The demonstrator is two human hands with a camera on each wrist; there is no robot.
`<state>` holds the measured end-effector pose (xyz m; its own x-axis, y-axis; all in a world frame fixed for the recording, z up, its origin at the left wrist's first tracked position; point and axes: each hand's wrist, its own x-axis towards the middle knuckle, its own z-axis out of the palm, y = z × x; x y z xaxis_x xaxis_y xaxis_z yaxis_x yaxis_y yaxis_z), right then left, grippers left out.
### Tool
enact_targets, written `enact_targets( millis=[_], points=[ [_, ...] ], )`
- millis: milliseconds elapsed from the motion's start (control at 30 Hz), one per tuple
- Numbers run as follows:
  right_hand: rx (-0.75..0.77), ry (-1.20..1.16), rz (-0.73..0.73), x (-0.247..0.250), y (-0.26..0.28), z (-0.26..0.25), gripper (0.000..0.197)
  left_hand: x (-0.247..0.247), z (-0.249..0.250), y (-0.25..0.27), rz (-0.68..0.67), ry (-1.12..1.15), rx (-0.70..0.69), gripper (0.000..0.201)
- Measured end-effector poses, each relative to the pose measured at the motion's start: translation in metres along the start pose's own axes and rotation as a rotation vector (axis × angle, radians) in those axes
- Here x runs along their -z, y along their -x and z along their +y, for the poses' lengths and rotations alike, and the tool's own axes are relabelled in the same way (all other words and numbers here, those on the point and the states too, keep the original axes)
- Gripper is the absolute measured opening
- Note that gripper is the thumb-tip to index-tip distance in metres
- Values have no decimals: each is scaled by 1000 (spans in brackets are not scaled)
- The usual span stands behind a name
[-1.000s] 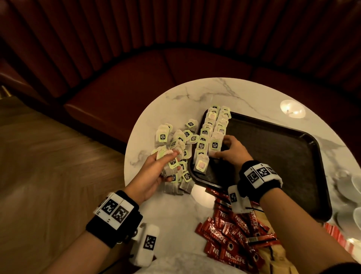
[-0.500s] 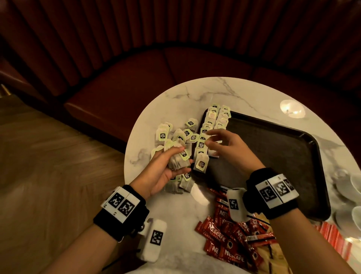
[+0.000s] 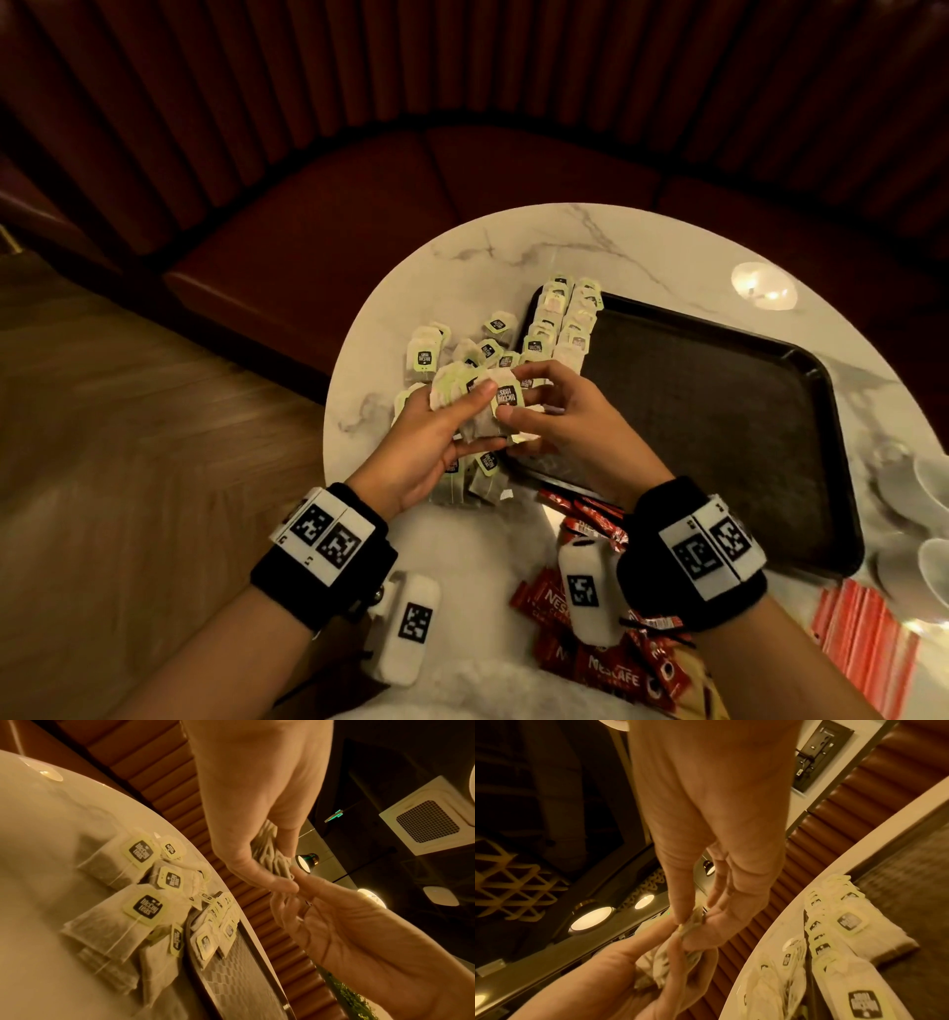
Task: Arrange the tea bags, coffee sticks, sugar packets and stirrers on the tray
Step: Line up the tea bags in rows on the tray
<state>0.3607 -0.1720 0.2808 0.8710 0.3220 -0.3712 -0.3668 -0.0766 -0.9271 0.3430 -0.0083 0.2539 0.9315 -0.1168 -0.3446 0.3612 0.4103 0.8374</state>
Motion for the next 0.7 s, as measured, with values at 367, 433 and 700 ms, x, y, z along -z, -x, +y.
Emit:
enact_targets(
  millis=[367,433,700],
  points=[
    [-85,-75,148,17,-1,19,32,-1,-8,-3,93,-15,44,39],
    [-98,-143,235,31,-3,23,26,4,-9,-4,112,-16,60,33],
    [-139,-175,372,71,-32,43,16,8,-16,-6,161,-13,66,41]
  ],
)
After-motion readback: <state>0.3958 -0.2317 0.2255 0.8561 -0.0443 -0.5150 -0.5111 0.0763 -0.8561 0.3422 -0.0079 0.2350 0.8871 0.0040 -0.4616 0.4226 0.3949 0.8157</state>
